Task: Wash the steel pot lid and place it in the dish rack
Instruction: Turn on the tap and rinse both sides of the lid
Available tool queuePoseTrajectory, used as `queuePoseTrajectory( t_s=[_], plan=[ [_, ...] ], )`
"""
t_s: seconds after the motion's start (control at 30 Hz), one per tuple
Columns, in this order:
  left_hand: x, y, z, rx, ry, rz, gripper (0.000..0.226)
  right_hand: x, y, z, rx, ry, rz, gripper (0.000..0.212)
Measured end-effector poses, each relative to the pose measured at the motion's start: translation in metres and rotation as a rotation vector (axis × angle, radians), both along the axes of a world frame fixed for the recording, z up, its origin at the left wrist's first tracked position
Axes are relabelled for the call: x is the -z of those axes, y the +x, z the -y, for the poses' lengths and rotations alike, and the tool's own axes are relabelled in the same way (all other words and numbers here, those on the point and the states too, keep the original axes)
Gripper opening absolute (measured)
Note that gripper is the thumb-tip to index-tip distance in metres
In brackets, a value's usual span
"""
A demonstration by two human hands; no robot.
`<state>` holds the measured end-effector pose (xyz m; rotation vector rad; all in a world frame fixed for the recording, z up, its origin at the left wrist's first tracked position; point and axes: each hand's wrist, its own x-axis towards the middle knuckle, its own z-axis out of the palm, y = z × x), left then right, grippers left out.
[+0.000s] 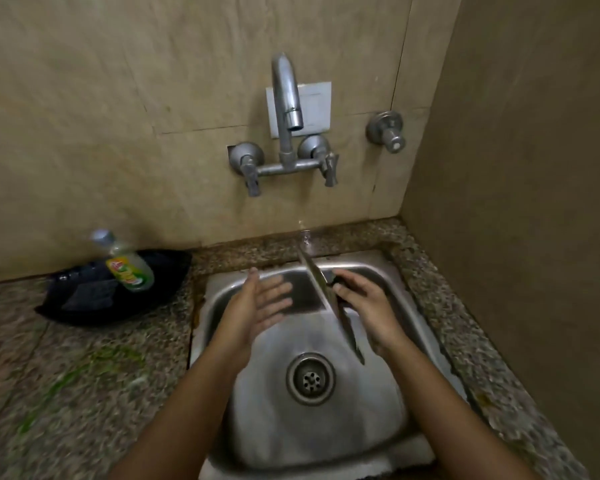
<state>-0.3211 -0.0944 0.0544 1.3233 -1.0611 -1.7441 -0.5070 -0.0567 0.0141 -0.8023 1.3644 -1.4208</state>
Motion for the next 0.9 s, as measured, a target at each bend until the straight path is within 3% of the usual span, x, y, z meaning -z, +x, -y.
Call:
queuePoseTrajectory(
  t_s=[0.17,0.3,0.43,0.5,0.6,0.7,0.83,0.9],
  plan=[
    [-0.007,-0.018,0.008,-0.099,-0.004,0.040,0.036,0.005,0.008,0.013,0.040,-0.144,-0.539,0.036],
    [0.008,-0.010,0.011,-0.225,-0.031,-0.012,0.025,-0.005,0.012,0.013,0.043,-0.230,-0.764,0.038],
    [0.009,-0.007,0.013,-0.332,-0.017,-0.124,0.028,-0.017,0.006,0.026,-0.107,-0.233,-0.805,0.028],
    [0.009,-0.002,0.015,-0.377,-0.042,-0.143,0.027,-0.031,-0.003,0.039,0.002,-0.248,-0.683,0.017],
    [0.006,0.002,0.015,-0.367,-0.083,-0.194,0.027,-0.059,-0.022,0.072,0.149,-0.170,-0.595,0.028],
    [0.001,0.002,0.015,-0.358,-0.097,-0.227,0.029,-0.082,-0.030,0.111,0.136,-0.067,-0.684,0.047],
    [0.000,0.002,0.016,-0.362,-0.093,-0.276,0.028,-0.099,-0.022,0.142,0.165,-0.070,-0.850,0.033],
    [0.001,0.002,0.017,-0.366,-0.084,-0.301,0.027,-0.104,-0.020,0.148,0.218,-0.054,-0.894,0.038]
  ],
)
